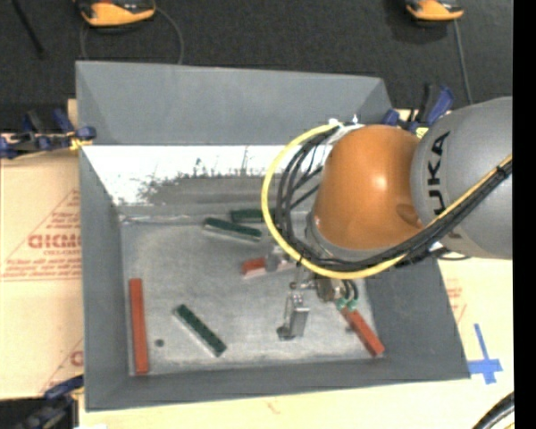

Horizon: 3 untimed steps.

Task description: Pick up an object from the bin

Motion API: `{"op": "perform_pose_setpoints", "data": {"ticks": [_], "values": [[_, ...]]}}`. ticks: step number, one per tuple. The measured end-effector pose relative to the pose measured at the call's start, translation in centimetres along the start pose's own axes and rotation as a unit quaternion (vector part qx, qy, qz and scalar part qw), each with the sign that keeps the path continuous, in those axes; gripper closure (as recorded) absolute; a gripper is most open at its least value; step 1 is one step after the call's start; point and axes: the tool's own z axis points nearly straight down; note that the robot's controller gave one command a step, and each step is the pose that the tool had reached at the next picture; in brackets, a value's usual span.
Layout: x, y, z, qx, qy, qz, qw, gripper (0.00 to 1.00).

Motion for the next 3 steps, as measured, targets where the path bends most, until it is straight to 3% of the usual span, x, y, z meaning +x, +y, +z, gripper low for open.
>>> {"op": "perform_pose_setpoints", "data": {"ticks": [1, 2, 3], "values": [[0.4, 5.4, 12.0, 0.0, 0.0039, -0.026, 0.9997, 0.0], [0.5, 9.7, 11.2, -0.001, -0.0003, -0.013, 0.9999, 0.0], [-1.1, 6.5, 13.2, 0.001, 0.0011, 0.009, 1.0, 0.0]]}}
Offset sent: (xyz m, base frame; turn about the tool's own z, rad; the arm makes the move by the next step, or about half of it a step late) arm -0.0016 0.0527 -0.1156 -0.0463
